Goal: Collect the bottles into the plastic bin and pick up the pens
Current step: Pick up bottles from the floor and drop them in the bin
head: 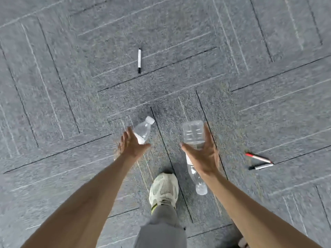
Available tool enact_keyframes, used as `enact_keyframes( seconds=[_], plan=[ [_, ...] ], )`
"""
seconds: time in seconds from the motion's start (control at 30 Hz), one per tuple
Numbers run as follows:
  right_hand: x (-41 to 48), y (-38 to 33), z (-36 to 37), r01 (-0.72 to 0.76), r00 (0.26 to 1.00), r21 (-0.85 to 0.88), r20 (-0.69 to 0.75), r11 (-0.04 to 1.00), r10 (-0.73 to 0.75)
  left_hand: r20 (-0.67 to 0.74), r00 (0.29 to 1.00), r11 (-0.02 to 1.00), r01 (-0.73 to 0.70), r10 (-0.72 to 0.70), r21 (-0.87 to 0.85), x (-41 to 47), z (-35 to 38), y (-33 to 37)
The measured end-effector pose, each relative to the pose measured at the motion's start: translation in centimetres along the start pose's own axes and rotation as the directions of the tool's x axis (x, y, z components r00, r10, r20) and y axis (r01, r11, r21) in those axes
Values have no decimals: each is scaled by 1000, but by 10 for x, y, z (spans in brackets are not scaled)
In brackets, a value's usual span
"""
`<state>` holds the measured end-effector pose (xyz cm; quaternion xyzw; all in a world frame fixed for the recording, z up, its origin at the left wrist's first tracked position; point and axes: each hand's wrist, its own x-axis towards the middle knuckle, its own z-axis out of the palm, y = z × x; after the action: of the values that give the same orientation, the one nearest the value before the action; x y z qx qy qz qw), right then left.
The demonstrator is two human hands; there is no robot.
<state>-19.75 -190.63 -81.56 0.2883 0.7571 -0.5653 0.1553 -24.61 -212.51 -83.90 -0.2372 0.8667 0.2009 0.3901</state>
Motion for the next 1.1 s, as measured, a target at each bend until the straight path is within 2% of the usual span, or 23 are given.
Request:
enact_keyframes(
  seconds=[0.1, 0.2, 0.37, 0.5, 0.57, 0.7, 0.87, 1.1],
  plan=[
    [-2, 15, -5, -21, 1000, -13, -17, 1000, 21, 17, 1000, 1000, -16, 16, -6, 15, 16, 4],
    [-18, 12, -16, -34, 999, -47, -33, 998, 32, -2, 999, 993, -36, 36, -115, 5, 11, 21],
    [-47, -35, -59, -118, 990, 62, -74, 991, 122, 52, 991, 955, -102, 121, -280, -57, -20, 70],
    [-75, -98, -115, -143, 978, 76, -142, 987, 153, 116, 983, 891, -75, 142, -448, -126, -56, 125],
    [-90, -132, -146, -127, 977, 102, -159, 987, 142, 153, 971, 873, -89, 183, -480, -168, -76, 155],
    [-126, -206, -213, -76, 967, 119, -235, 990, 103, 188, 953, 854, -114, 239, -508, -257, -114, 209],
    [-194, -288, -288, -87, 912, 152, -385, 985, 140, 203, 929, 835, -164, 310, -525, -371, -159, 258],
    [-290, -337, -373, -23, 858, 384, -466, 923, 216, 276, 855, 819, -255, 439, -514, -514, -188, 323]
  ],
)
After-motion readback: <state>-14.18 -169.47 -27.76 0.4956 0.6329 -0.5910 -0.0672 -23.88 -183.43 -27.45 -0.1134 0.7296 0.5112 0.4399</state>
